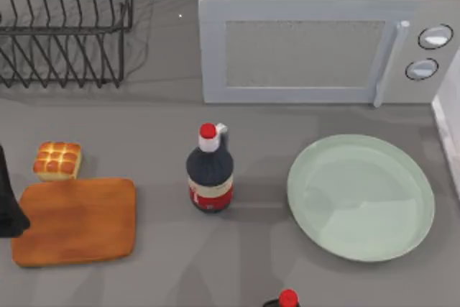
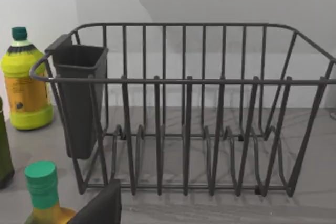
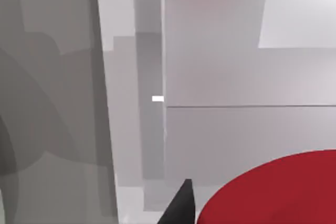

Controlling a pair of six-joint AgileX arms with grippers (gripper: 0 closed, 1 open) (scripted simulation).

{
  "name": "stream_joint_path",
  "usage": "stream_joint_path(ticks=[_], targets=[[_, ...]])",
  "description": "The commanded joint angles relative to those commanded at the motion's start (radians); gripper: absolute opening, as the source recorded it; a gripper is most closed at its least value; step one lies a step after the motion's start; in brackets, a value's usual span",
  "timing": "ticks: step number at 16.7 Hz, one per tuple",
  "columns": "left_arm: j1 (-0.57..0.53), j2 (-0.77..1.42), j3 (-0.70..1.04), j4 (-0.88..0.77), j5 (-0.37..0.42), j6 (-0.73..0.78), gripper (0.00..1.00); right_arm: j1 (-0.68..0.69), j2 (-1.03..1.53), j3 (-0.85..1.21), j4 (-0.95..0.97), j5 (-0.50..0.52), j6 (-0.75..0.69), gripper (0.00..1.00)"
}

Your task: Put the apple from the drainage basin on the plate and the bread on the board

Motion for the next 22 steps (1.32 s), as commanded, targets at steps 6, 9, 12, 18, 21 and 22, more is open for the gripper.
stream_joint_path(ticks=[6,9,12,18,21,22], targets=[[0.0,0.0,0.0,0.0,0.0,0.0,1.0,0.261,-0.07,-0.033,-0.136,0.004,0.254,0.0],[0.0,0.0,0.0,0.0,0.0,0.0,1.0,0.385,-0.086,-0.002,-0.162,0.004,0.377,0.0],[0.0,0.0,0.0,0.0,0.0,0.0,1.0,0.487,-0.09,0.051,-0.16,0.004,0.478,0.0],[0.0,0.0,0.0,0.0,0.0,0.0,1.0,0.569,-0.086,0.114,-0.143,0.003,0.563,0.0],[0.0,0.0,0.0,0.0,0.0,0.0,1.0,0.569,-0.086,0.114,-0.143,0.003,0.563,0.0],[0.0,0.0,0.0,0.0,0.0,0.0,1.0,0.569,-0.086,0.114,-0.143,0.003,0.563,0.08]])
